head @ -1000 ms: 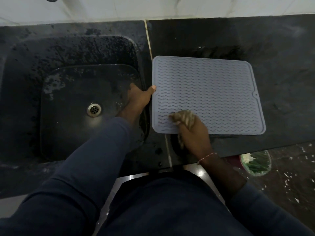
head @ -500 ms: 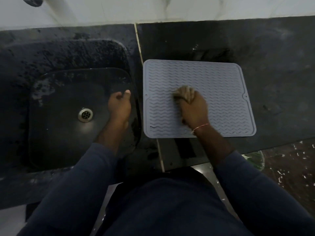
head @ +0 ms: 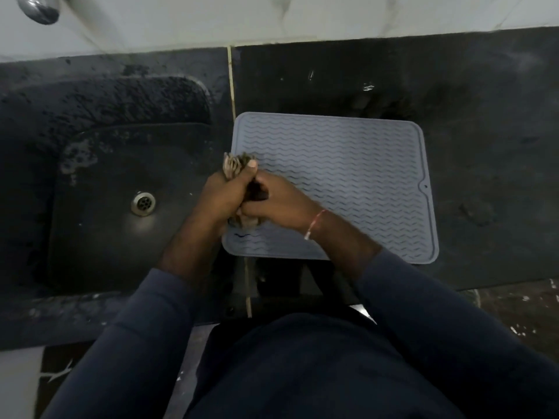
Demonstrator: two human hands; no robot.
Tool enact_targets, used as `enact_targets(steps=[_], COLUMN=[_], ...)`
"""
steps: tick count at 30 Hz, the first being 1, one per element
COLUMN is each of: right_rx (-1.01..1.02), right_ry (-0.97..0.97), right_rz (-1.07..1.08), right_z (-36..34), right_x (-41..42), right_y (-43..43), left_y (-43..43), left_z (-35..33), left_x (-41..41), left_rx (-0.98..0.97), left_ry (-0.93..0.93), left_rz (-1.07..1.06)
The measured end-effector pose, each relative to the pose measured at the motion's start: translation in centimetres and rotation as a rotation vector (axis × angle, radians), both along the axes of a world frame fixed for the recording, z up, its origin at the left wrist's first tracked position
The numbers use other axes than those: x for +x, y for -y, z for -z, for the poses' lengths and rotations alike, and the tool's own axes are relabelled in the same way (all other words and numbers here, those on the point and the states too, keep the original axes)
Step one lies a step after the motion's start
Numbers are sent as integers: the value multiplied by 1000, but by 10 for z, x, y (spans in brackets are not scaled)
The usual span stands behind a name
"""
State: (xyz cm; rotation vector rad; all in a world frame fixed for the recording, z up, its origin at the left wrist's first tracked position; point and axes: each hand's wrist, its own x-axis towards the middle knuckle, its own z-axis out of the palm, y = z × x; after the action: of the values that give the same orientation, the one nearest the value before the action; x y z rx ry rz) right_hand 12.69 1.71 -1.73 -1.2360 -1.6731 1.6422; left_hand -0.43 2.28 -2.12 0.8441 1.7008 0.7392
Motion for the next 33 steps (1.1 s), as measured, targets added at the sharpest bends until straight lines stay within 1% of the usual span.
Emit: enact_targets(steps=[1,2,3,5,6,7,8,10,12,14,17,19,22,25,27,30,31,33], right_rx=[19,63,129,234,257,274,304,390,452,478,530,536,549,543,523,528,530,504], right_ry=[0,15,55,237,341,421,481,549,600,644,667,661,631,634,612,594,601,638], right_rz=[16,110,266,565,648,673,641,505,413,402,400,408,429,439,449,458,454,433], right_z=[0,0,2,7,10,13,20,39,58,69,73,72,69,70,71,73,73,71], right_x=[25,46,69,119,139,153,161,170,173,174,177,177,177,177,177,177,178,178], right_y=[-3,-7,-15,-39,-49,-58,-64,-72,-72,-71,-73,-73,-73,-74,-74,-73,-73,-72], left_y=[-1,-3,-7,-20,-28,-36,-42,-45,-40,-35,-42,-47,-59,-65,-68,-71,-70,-64], left_z=[1,2,2,-1,0,2,6,21,32,36,38,40,32,20,14,11,11,17], left_x=[13,23,38,78,100,123,143,179,195,194,178,156,102,71,78,120,141,183], left_rx=[59,108,150,210,248,285,315,310,281,354,447,435,289,192,174,251,284,348], left_ry=[32,55,52,-31,-98,-179,-284,-565,-823,-942,-995,-1002,-1051,-1162,-1157,-986,-948,-979], left_rz=[-20,-45,-57,3,81,178,277,438,508,546,668,679,529,510,464,442,492,655])
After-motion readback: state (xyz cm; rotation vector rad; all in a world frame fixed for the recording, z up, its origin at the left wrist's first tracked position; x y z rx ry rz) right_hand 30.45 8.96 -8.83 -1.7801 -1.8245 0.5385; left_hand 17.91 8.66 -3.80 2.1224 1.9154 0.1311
